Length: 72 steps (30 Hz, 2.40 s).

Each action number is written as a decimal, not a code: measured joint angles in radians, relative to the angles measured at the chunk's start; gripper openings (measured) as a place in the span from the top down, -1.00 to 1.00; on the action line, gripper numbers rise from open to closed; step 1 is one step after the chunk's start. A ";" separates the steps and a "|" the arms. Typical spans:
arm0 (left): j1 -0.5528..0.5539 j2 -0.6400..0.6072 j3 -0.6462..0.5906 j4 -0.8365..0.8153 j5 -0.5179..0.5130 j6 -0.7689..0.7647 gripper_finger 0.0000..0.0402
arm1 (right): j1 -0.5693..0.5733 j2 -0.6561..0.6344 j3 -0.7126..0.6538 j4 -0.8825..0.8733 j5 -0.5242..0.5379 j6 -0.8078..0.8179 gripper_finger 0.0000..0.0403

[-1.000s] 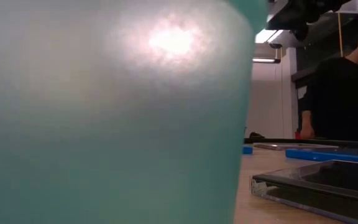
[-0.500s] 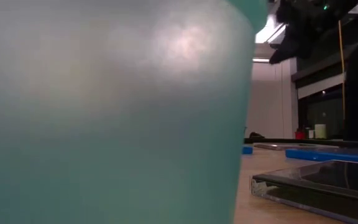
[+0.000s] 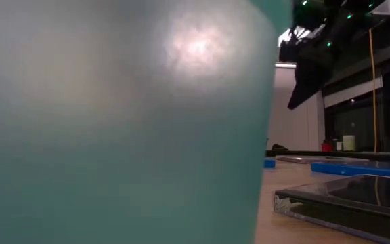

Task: Pick & place jewel cases by type
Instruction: Put the top right blue cd case into the green bin

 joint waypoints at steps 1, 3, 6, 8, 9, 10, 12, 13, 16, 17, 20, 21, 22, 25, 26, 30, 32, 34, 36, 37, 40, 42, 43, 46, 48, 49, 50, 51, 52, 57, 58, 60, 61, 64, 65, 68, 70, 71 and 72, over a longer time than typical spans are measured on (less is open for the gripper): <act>0.000 0.012 0.000 -0.007 0.000 0.000 0.98 | -0.003 0.021 0.000 0.005 -0.002 -0.014 0.96; 0.000 0.032 0.000 -0.017 0.000 0.000 0.98 | -0.009 0.068 0.000 0.028 -0.013 -0.034 0.97; 0.001 0.054 0.000 -0.028 0.000 0.000 0.98 | -0.014 0.137 -0.001 0.067 -0.023 -0.062 0.98; 0.002 0.072 0.000 -0.031 0.000 -0.007 0.98 | -0.014 0.181 -0.001 0.099 -0.029 -0.074 0.96; 0.005 0.078 0.000 -0.037 0.002 -0.011 0.98 | -0.014 0.202 -0.001 0.109 -0.035 -0.075 0.96; 0.005 0.085 0.000 -0.037 0.002 -0.018 0.98 | -0.014 0.223 -0.001 0.122 -0.049 -0.074 0.96; 0.011 0.102 0.000 -0.042 0.005 -0.036 0.98 | -0.014 0.268 -0.001 0.141 -0.071 -0.074 0.96; 0.013 0.112 0.000 -0.049 0.012 -0.048 0.98 | -0.014 0.289 -0.001 0.150 -0.078 -0.074 0.97; 0.022 0.141 0.000 -0.051 0.062 -0.096 0.98 | -0.014 0.348 -0.001 0.182 -0.082 -0.074 0.98; 0.027 0.150 0.000 -0.052 0.080 -0.115 0.98 | -0.014 0.363 -0.001 0.189 -0.082 -0.075 0.98; 0.042 0.173 0.000 -0.052 0.127 -0.191 0.98 | -0.014 0.402 -0.001 0.221 -0.105 -0.087 0.96; 0.047 0.181 0.000 -0.052 0.138 -0.219 0.98 | -0.014 0.412 -0.001 0.230 -0.110 -0.093 0.96; 0.052 0.187 0.000 -0.052 0.150 -0.246 0.98 | -0.014 0.419 -0.001 0.237 -0.115 -0.097 0.97; 0.067 0.190 0.000 -0.049 0.184 -0.288 0.98 | -0.014 0.435 -0.001 0.252 -0.117 -0.099 0.98; 0.069 0.190 0.000 -0.046 0.183 -0.306 0.98 | -0.014 0.437 -0.001 0.255 -0.117 -0.099 0.98; 0.072 0.190 0.000 -0.047 0.183 -0.385 0.95 | -0.014 0.438 -0.001 0.281 -0.116 -0.099 0.96; 0.071 0.191 0.000 -0.048 0.183 -0.423 0.90 | -0.014 0.438 -0.001 0.293 -0.116 -0.100 0.97; 0.068 0.191 0.000 -0.047 0.183 -0.460 0.83 | -0.014 0.438 -0.001 0.298 -0.116 -0.100 0.98; 0.067 0.191 0.000 -0.047 0.183 -0.497 0.74 | -0.014 0.438 -0.001 0.302 -0.116 -0.101 0.98; 0.067 0.191 0.000 -0.045 0.183 -0.514 0.69 | -0.014 0.438 -0.001 0.302 -0.116 -0.102 0.97; 0.067 0.191 0.000 -0.028 0.182 -0.546 0.53 | -0.014 0.438 -0.001 0.302 -0.116 -0.116 0.96; 0.067 0.191 0.000 -0.006 0.182 -0.565 0.42 | -0.014 0.438 -0.001 0.301 -0.116 -0.126 0.97; 0.067 0.191 0.000 0.005 0.181 -0.572 0.37 | -0.014 0.438 -0.001 0.301 -0.116 -0.126 0.98; 0.061 0.191 0.000 0.018 0.156 -0.593 0.24 | -0.014 0.438 -0.001 0.298 -0.116 -0.126 0.98; 0.051 0.191 0.000 0.018 0.126 -0.605 0.18 | -0.014 0.438 -0.001 0.298 -0.116 -0.126 0.97; 0.046 0.194 0.000 0.020 0.115 -0.611 0.15 | -0.014 0.438 -0.001 0.298 -0.116 -0.126 0.97; 0.041 0.203 0.000 0.030 0.107 -0.619 0.14 | -0.014 0.438 -0.001 0.298 -0.117 -0.126 0.97; 0.036 0.213 0.000 0.034 0.108 -0.629 0.12 | -0.014 0.438 -0.001 0.298 -0.121 -0.128 0.97; 0.032 0.226 0.000 0.031 0.109 -0.640 0.11 | -0.014 0.438 -0.002 0.297 -0.125 -0.130 0.98; 0.009 0.297 -0.001 0.073 0.131 -0.677 0.10 | -0.014 0.438 -0.013 0.298 -0.127 -0.149 0.97; 0.007 0.308 -0.001 0.085 0.130 -0.692 0.10 | -0.014 0.438 -0.016 0.299 -0.127 -0.149 0.97; 0.007 0.323 -0.001 0.090 0.130 -0.710 0.10 | -0.014 0.438 -0.023 0.302 -0.130 -0.150 0.97; 0.008 0.329 -0.001 0.101 0.130 -0.717 0.10 | -0.014 0.438 -0.028 0.307 -0.132 -0.150 0.96; 0.004 0.339 -0.001 0.112 0.126 -0.728 0.10 | -0.014 0.438 -0.029 0.309 -0.132 -0.152 0.96; 0.004 0.339 -0.001 0.115 0.123 -0.732 0.10 | -0.014 0.438 -0.029 0.311 -0.132 -0.155 0.96; 0.003 0.338 -0.001 0.118 0.105 -0.734 0.10 | -0.014 0.438 -0.030 0.321 -0.134 -0.170 0.98; 0.003 0.338 -0.001 0.120 0.103 -0.737 0.10 | -0.014 0.438 -0.030 0.331 -0.134 -0.175 0.98; 0.003 0.338 -0.001 0.122 0.102 -0.738 0.10 | -0.014 0.438 -0.030 0.333 -0.137 -0.175 0.98; 0.003 0.338 -0.001 0.121 0.101 -0.741 0.10 | -0.014 0.440 -0.030 0.336 -0.143 -0.175 0.98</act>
